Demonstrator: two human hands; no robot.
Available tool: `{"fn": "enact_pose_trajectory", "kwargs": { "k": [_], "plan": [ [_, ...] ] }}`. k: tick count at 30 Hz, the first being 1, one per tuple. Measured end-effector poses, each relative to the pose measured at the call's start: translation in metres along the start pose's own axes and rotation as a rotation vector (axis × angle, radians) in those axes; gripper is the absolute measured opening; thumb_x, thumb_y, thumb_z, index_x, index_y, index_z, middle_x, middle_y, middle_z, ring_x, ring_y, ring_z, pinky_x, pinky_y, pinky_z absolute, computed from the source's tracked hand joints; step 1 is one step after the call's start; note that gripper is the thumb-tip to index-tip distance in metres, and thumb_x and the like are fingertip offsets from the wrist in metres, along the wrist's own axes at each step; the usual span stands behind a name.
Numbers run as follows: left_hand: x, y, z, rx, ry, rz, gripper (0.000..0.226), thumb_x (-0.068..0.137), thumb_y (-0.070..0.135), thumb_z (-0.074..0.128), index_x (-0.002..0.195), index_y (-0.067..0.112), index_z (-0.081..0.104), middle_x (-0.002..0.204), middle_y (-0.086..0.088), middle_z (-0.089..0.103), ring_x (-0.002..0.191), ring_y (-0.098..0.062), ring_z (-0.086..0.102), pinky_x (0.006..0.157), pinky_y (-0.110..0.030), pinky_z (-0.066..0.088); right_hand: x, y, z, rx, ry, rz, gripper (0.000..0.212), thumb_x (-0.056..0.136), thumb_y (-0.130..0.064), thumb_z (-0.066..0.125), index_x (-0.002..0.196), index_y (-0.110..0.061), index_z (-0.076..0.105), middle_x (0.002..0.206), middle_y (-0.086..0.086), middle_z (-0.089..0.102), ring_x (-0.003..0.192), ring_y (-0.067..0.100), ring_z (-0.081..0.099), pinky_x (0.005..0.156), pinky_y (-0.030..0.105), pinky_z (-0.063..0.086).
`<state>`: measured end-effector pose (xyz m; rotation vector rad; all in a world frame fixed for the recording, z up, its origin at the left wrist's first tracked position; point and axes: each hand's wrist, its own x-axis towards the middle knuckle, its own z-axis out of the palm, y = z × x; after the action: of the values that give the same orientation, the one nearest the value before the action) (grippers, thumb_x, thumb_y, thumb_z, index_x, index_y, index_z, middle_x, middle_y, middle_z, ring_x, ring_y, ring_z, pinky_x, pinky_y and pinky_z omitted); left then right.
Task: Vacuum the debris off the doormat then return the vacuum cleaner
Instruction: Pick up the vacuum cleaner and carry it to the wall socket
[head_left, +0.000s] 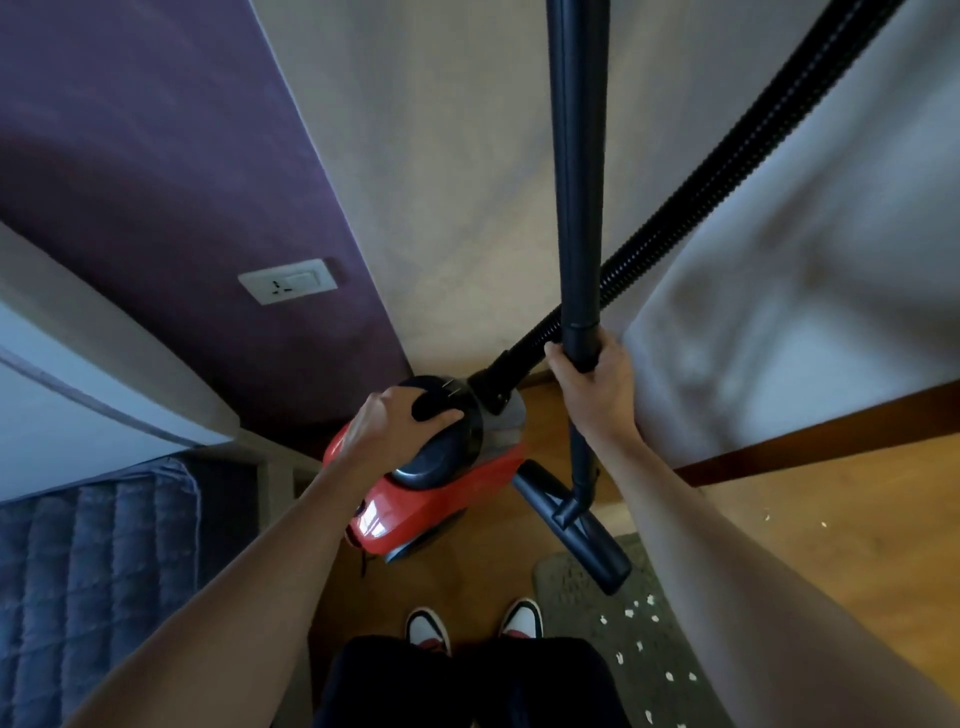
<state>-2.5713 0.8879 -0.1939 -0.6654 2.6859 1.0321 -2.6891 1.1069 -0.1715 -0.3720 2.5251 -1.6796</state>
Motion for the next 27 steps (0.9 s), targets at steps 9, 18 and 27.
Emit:
{"fn": "enact_pose_trajectory", "kwargs": {
  "k": [9, 18, 27],
  "plan": [
    [0.100, -0.075, 0.135, 0.050, -0.061, 0.073, 0.030, 0.083, 0.064, 0.060, 0.073, 0.036, 0.061, 0.074, 0.006, 0.067, 0.069, -0.013, 0.065, 0.057, -0.028, 0.052, 0.030, 0.150, 0.057, 0.085, 0.105, -0.022, 0.035, 0.097, -0.011, 0.068, 0.076, -0.031, 0.048, 0.063, -0.011, 0.046, 0.056, 0.004, 0.047, 0.058, 0.012, 0.037],
    [0.196, -0.148, 0.265, 0.135, -0.098, 0.132, 0.042, 0.081, 0.070, 0.058, 0.101, 0.035, 0.071, 0.096, -0.001, 0.071, 0.083, -0.020, 0.066, 0.074, -0.035, 0.059, 0.054, 0.297, 0.116, 0.140, 0.282, -0.039, 0.027, 0.094, -0.013, 0.071, 0.078, -0.023, 0.052, 0.067, -0.008, 0.052, 0.060, 0.004, 0.052, 0.061, 0.018, 0.046],
    [0.251, -0.185, 0.339, 0.119, -0.087, 0.164, 0.041, 0.088, 0.059, 0.060, 0.108, 0.025, 0.072, 0.105, -0.005, 0.072, 0.096, -0.025, 0.068, 0.080, -0.039, 0.059, 0.077, 0.383, 0.134, 0.202, 0.318, -0.043, 0.018, 0.094, -0.015, 0.072, 0.088, -0.023, 0.057, 0.079, -0.003, 0.058, 0.073, 0.008, 0.060, 0.075, 0.020, 0.051]
  ]
}}
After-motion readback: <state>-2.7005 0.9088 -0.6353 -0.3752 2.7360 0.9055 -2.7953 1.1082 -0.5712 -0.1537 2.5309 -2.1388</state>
